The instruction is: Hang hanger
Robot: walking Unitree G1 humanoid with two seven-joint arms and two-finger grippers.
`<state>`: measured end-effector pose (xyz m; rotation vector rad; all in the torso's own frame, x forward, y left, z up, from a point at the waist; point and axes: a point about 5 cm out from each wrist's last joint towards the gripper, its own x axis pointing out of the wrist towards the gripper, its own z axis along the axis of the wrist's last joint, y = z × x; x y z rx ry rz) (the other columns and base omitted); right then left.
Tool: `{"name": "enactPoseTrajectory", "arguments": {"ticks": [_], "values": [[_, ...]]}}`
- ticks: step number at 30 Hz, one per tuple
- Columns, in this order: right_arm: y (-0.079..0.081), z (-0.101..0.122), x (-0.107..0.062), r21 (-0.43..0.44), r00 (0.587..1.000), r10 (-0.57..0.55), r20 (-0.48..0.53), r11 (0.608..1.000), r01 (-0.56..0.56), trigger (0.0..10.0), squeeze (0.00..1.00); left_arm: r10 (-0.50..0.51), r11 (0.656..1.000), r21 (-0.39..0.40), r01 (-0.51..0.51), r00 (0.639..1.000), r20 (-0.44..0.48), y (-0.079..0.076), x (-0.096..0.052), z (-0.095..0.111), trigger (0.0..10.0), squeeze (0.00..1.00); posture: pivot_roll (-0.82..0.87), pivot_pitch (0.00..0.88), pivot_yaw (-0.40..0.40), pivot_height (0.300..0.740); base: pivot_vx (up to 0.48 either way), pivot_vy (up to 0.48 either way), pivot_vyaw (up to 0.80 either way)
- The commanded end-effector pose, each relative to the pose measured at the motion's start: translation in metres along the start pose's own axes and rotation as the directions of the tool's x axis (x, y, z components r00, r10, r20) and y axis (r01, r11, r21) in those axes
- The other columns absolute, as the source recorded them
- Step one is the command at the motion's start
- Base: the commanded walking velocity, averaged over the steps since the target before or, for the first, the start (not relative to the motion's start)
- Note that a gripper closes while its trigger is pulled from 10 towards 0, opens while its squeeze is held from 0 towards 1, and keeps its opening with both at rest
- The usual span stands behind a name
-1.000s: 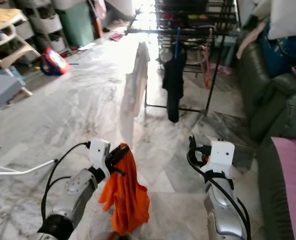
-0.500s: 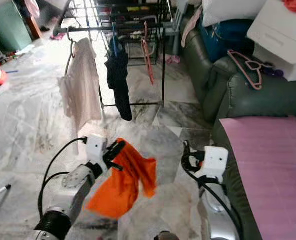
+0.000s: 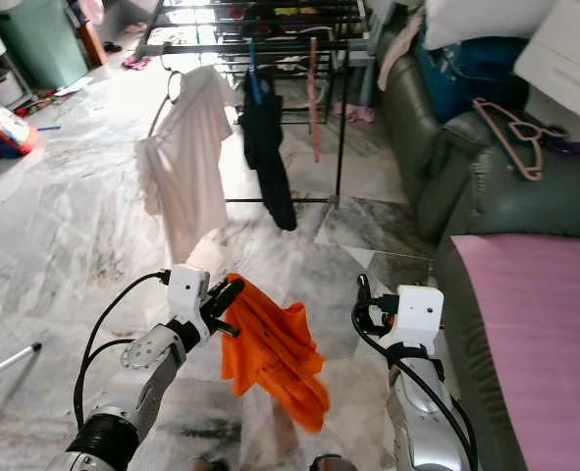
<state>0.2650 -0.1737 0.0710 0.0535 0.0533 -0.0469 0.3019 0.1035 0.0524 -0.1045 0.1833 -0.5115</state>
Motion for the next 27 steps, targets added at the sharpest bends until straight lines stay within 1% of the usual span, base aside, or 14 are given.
{"name": "enactPoseTrajectory", "arguments": {"ticks": [1,9,20,27], "values": [[0.0016,0.0006,0.0003,-0.002,1.000,0.000,0.001,1.000,0.000,10.0,0.00,-0.007,1.000,0.013,0.006,1.000,0.009,0.0013,-0.0010,0.0032,10.0,0.00,-0.13,0.168,0.039,0.740,0.000,0.375,0.00],[0.0042,-0.0002,0.0008,0.000,1.000,0.003,-0.001,1.000,-0.003,10.0,0.00,-0.013,1.000,0.016,0.012,1.000,0.007,0.0009,-0.0007,0.0038,10.0,0.00,-0.12,0.171,0.041,0.740,0.000,0.381,0.00],[0.0051,-0.0010,0.0012,0.000,1.000,0.004,-0.005,1.000,-0.004,10.0,0.00,-0.022,0.999,0.023,0.022,1.000,-0.001,0.0003,-0.0012,0.0024,10.0,0.00,-0.12,0.174,0.040,0.740,0.000,0.391,-0.80],[0.0068,-0.0009,0.0027,0.000,1.000,0.007,-0.002,1.000,-0.007,10.0,0.00,-0.024,0.999,0.032,0.024,1.000,-0.007,0.0015,-0.0022,0.0020,10.0,0.00,-0.11,0.171,0.045,0.740,0.000,0.358,-0.63]]}}
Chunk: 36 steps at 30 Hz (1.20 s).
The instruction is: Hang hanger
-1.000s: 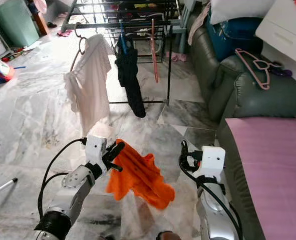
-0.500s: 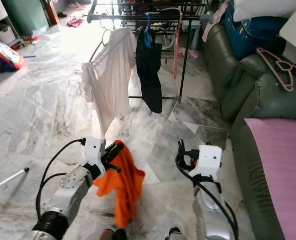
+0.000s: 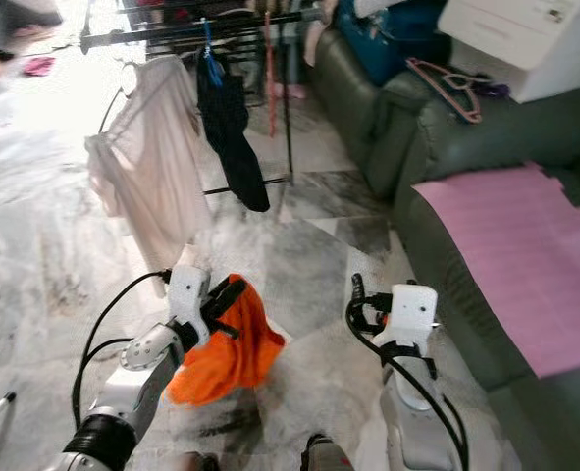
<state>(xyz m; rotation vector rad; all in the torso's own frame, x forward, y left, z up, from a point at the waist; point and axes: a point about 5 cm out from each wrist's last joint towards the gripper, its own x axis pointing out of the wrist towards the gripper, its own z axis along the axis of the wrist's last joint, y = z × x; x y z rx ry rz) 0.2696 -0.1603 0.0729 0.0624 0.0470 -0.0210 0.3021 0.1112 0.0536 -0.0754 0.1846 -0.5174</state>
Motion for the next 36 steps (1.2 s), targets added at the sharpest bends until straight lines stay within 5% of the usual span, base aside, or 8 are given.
{"name": "enactPoseTrajectory", "arguments": {"ticks": [1,25,36], "values": [[-0.007,-0.002,-0.001,-0.008,1.000,-0.019,-0.007,1.000,0.019,10.0,0.00,-0.021,1.000,0.006,0.021,1.000,0.003,-0.005,0.001,0.001,10.0,0.00,-0.11,0.171,0.047,0.740,0.000,0.296,-0.60],[-0.004,-0.005,-0.004,-0.017,1.000,-0.012,-0.008,1.000,0.012,10.0,0.00,0.136,0.988,0.060,-0.143,0.986,0.100,0.016,-0.001,0.019,10.0,0.00,-0.10,0.189,0.056,0.740,0.000,0.012,-0.04],[-0.004,-0.006,-0.007,-0.017,1.000,-0.008,-0.015,1.000,0.008,10.0,0.00,0.053,0.997,0.054,-0.060,0.992,0.117,0.012,-0.001,0.022,10.0,0.00,-0.11,0.200,0.053,0.740,0.000,0.000,-0.18]]}}
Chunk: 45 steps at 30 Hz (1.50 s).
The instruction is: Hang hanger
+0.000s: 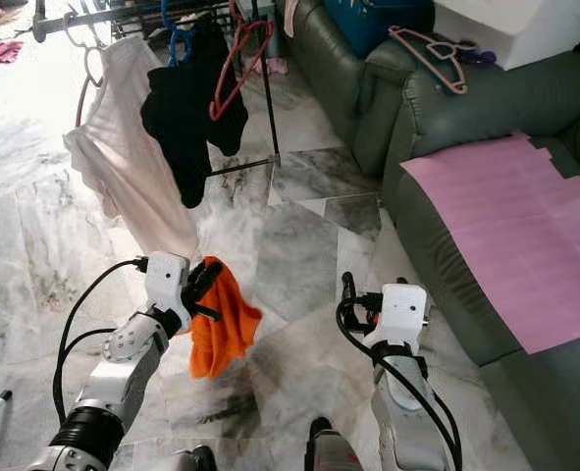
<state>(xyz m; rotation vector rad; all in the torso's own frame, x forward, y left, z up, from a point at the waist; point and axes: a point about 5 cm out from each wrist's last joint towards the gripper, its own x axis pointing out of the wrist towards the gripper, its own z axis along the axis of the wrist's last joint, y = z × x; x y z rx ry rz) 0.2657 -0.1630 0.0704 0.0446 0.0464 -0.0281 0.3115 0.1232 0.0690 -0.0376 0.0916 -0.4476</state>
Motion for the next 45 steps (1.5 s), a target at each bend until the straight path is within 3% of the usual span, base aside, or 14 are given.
{"name": "enactPoseTrajectory", "arguments": {"ticks": [1,20,32,38,45], "values": [[-0.001,-0.004,-0.004,0.001,1.000,-0.001,-0.017,1.000,0.001,10.0,0.00,-0.014,1.000,0.000,0.014,0.999,0.034,0.000,0.000,0.005,10.0,0.00,-0.11,0.200,0.053,0.740,0.000,0.000,-0.68],[-0.001,0.001,-0.005,-0.041,0.999,0.040,0.008,0.998,-0.040,10.0,0.00,-0.040,0.999,-0.018,0.041,0.998,0.048,-0.009,0.002,0.004,10.0,0.00,-0.13,0.191,0.045,0.740,0.339,0.000,-0.10],[0.001,0.000,-0.008,-0.053,0.998,0.060,0.002,0.997,-0.059,10.0,0.00,-0.027,0.999,-0.019,0.028,0.999,0.040,-0.010,0.000,0.000,10.0,0.00,-0.13,0.182,0.034,0.740,0.368,0.000,0.63],[-0.006,0.004,-0.007,-0.066,0.999,0.039,0.025,0.997,-0.037,10.0,0.00,0.002,1.000,-0.001,-0.002,0.999,0.032,-0.009,-0.002,-0.004,10.0,0.00,-0.13,0.124,0.029,0.740,0.328,0.000,0.00],[-0.011,0.007,-0.006,-0.071,0.999,0.028,0.044,0.997,-0.025,10.0,0.00,0.118,0.992,0.033,-0.118,0.993,0.012,0.000,0.003,-0.005,10.0,0.00,-0.14,0.067,0.017,0.740,0.000,0.000,0.00]]}}
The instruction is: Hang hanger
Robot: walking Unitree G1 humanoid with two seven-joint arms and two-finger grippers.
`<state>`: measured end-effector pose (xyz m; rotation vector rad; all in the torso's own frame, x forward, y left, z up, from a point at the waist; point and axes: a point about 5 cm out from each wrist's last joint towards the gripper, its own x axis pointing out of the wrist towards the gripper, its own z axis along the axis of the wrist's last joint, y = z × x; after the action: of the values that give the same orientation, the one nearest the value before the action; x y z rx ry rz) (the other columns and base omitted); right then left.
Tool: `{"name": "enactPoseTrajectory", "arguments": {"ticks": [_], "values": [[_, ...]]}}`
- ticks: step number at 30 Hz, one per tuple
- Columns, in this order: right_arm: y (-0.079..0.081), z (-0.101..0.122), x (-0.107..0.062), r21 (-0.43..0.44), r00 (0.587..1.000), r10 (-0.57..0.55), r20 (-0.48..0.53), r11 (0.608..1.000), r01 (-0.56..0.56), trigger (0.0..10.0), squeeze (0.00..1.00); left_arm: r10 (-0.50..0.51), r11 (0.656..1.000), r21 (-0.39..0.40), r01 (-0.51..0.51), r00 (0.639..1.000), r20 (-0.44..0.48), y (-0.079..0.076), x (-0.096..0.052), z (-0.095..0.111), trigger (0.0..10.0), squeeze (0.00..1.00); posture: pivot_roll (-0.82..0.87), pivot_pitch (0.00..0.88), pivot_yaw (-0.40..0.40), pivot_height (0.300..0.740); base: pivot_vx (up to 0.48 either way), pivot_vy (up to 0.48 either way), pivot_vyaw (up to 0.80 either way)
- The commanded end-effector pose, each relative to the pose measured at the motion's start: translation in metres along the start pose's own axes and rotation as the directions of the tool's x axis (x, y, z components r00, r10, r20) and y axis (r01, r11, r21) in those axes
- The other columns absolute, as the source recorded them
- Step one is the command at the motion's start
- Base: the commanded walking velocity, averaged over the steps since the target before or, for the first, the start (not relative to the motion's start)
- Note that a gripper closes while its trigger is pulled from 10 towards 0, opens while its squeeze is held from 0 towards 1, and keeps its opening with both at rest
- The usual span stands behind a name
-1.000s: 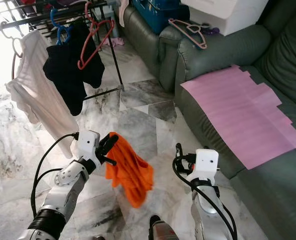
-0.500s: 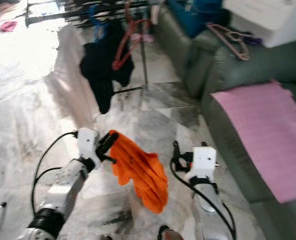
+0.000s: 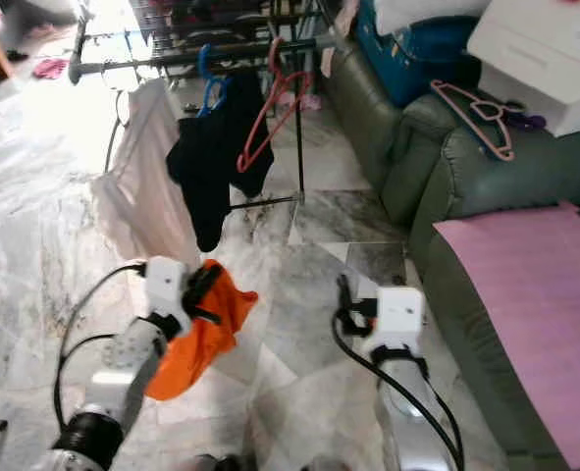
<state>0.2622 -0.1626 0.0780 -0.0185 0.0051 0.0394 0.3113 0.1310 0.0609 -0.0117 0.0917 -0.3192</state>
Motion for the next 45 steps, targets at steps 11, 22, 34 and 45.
{"name": "enactPoseTrajectory", "arguments": {"ticks": [11,22,34,45], "values": [[-0.030,-0.010,-0.003,0.004,0.995,-0.087,-0.050,0.996,0.087,10.0,0.00,0.045,0.999,0.010,-0.045,0.999,-0.025,-0.014,0.011,-0.006,10.0,0.00,-0.16,0.000,-0.004,0.740,0.000,0.000,0.00],[0.004,-0.022,0.001,0.018,0.998,0.019,-0.066,1.000,-0.017,10.0,0.00,0.144,0.988,0.058,-0.143,0.989,-0.029,0.013,0.010,-0.006,10.0,0.00,-0.13,0.000,0.012,0.740,0.000,0.000,0.00],[-0.011,-0.026,-0.002,0.004,0.996,-0.051,-0.071,0.999,0.052,10.0,0.00,0.102,0.993,0.054,-0.103,0.995,0.014,0.011,0.012,0.000,10.0,0.00,-0.13,0.045,0.046,0.740,0.043,0.000,0.00],[-0.013,-0.015,0.002,0.007,0.995,-0.096,-0.010,0.995,0.096,10.0,0.00,0.059,0.997,0.050,-0.062,0.997,0.051,0.009,0.012,0.007,10.0,0.00,-0.15,0.100,0.076,0.740,0.300,0.000,0.00]]}}
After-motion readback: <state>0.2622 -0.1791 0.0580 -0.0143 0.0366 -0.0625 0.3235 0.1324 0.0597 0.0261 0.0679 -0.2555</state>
